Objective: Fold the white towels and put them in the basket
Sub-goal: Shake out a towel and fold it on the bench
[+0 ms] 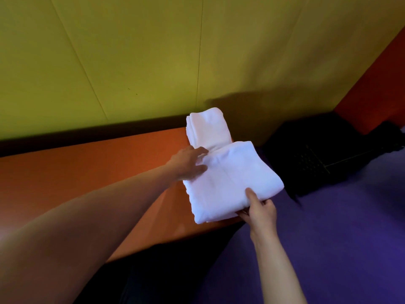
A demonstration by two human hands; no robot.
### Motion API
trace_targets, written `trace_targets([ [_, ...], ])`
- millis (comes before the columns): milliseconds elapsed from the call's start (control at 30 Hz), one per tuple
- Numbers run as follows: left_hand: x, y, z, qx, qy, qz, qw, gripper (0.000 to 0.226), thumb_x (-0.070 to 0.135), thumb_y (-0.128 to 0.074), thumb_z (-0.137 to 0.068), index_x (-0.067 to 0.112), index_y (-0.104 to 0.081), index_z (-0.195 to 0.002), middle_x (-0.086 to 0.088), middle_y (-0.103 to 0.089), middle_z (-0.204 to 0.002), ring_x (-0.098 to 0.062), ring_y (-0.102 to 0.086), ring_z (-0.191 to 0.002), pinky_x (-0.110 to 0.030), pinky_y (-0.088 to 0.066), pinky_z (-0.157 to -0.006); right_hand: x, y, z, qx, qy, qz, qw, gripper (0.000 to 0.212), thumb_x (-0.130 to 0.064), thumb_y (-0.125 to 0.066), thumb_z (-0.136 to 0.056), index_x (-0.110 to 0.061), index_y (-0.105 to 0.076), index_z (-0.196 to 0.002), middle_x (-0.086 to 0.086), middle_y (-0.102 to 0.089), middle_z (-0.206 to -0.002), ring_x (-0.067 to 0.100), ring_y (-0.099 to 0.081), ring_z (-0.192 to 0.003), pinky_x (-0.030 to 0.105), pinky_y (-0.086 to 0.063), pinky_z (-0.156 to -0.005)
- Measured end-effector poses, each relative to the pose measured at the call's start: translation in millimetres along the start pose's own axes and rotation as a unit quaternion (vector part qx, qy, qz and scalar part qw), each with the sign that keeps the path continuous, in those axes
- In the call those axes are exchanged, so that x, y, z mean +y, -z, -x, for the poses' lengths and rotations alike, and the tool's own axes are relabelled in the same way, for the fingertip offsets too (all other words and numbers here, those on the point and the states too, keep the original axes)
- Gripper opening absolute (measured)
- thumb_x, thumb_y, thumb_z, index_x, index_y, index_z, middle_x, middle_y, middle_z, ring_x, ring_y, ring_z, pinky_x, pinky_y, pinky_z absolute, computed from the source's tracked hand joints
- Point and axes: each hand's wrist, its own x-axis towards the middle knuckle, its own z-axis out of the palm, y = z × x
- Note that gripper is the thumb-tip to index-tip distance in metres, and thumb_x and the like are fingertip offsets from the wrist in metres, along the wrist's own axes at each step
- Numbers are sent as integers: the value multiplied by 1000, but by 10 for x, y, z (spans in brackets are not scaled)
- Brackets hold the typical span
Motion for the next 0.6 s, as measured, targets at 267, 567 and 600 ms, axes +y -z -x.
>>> trace_targets([
  [267, -143, -390, 326, 67, 228, 481, 844, 59, 46, -72, -68, 15, -59, -116, -13, -69, -107, -27, -69, -86, -44, -62, -71, 67, -31, -10, 19, 5, -44, 999, 30, -19, -72, -87, -10, -57, -112, 11, -64, -119, 28, -69, -100, 40, -60, -62],
  [567, 177, -218, 252, 109, 125, 368, 915, 69, 48, -71, -89, 22, -36, -143, 2, -60, -125, -17, -64, -100, -32, -56, -74, -95, 88, -22, 68, 76, 131, 986, 54, -52, -74, -78, -12, -59, -110, 0, -68, -108, 20, -67, -95, 43, -59, -80],
  [600, 213, -218, 253, 102, 144, 356, 918, 72, 50, -68, -90, 20, -32, -145, 3, -55, -130, -17, -61, -104, -32, -53, -77, -118, 124, -10, 87, 68, 187, 976, 61, -54, -73, -80, -7, -55, -116, 3, -65, -111, 23, -64, -96, 39, -55, -81],
])
